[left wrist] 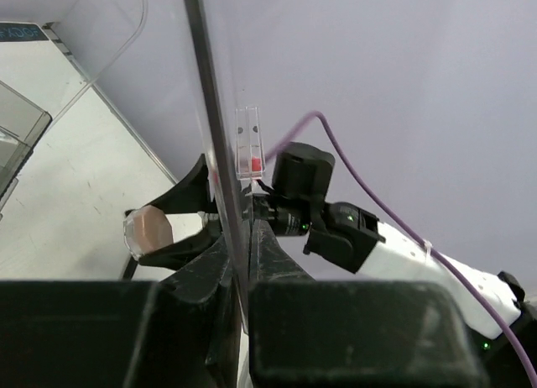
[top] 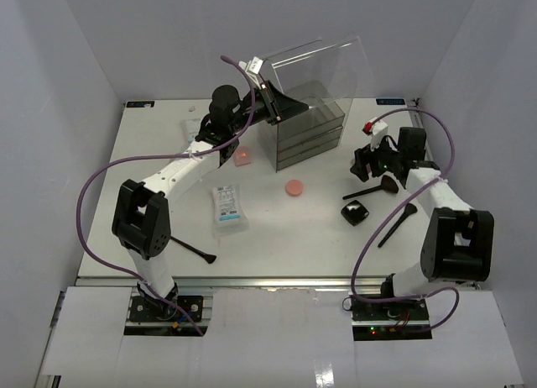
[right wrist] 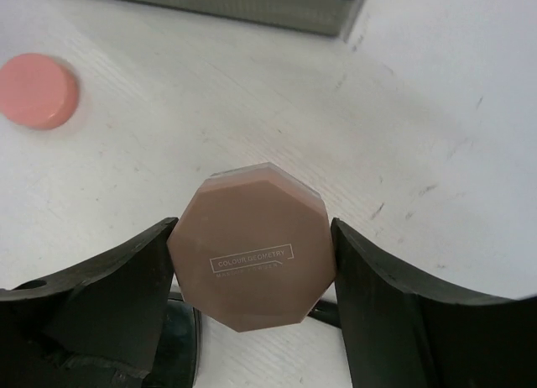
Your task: Organize the makeup
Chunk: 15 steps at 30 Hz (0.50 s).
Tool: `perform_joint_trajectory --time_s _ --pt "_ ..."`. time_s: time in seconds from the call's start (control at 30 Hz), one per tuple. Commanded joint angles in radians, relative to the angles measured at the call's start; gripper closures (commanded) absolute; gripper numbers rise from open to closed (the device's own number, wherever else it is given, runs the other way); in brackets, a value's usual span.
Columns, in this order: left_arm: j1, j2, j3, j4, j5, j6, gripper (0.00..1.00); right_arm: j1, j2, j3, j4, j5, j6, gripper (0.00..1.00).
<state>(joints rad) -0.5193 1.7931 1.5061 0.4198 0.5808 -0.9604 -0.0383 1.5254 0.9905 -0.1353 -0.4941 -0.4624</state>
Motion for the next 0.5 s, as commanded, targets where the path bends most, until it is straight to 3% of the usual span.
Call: perform_joint_trajectory --time_s 0.0,0.2,0.47 --pt "0.018 -0.064 0.074 0.093 -0.013 -0.030 0.91 0.106 -0.160 -0.097 0.157 -0.082 -0.192 0.92" --pt "0.019 -0.062 0.103 0.090 -0.016 -0.054 0.91 0.336 -0.219 -0.186 0.360 0.125 -0.276 0.92" --pt "0.025 -0.038 0.188 0.083 -0.016 -0.108 0.91 0.440 -0.106 -0.077 0.556 0.338 -0.190 0.92"
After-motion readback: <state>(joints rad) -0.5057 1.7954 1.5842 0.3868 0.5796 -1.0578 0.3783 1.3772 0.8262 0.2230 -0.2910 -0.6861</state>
